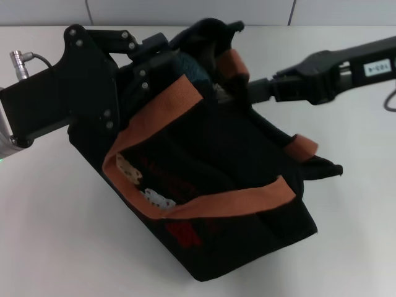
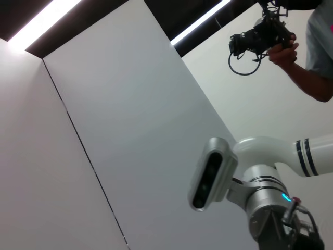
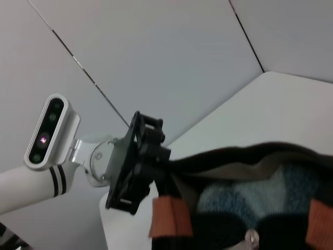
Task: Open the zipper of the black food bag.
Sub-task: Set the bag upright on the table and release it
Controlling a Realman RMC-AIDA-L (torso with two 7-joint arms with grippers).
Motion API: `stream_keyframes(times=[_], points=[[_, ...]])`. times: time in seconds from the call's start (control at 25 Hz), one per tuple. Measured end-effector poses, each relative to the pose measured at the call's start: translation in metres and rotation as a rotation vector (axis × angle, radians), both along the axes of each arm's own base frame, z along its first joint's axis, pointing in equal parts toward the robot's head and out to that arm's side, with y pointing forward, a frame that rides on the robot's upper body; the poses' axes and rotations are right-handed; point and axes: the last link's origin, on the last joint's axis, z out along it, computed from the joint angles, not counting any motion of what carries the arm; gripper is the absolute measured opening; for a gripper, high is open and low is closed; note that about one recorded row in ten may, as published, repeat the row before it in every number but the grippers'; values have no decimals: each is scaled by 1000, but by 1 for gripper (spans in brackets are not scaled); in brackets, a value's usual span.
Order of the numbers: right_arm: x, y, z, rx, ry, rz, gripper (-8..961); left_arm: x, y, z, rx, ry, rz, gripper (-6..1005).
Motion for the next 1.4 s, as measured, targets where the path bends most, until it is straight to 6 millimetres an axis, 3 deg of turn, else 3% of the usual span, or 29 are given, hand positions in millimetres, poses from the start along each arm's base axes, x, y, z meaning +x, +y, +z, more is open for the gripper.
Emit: stream_keyframes(times=[0.44, 0.64, 0.8, 1.0, 1.24, 1.4], points=[[17, -10, 4, 0, -56, 12, 9, 2, 2, 1, 4, -8, -1, 102], [10, -7, 17, 101, 2, 133, 20, 2, 1, 0, 6, -5, -6, 103], [-1, -5, 15, 138, -35, 249, 28, 3, 0, -1, 1, -2, -16, 103], [-9, 3, -1, 147, -132, 320, 221, 3, 0, -2, -1, 0, -20, 102], [-15, 9, -9, 158, -185, 353, 228, 4, 1, -2, 0, 4, -22, 103], [-19, 10, -11, 159, -189, 372, 306, 5, 1, -2, 1, 4, -25, 103]])
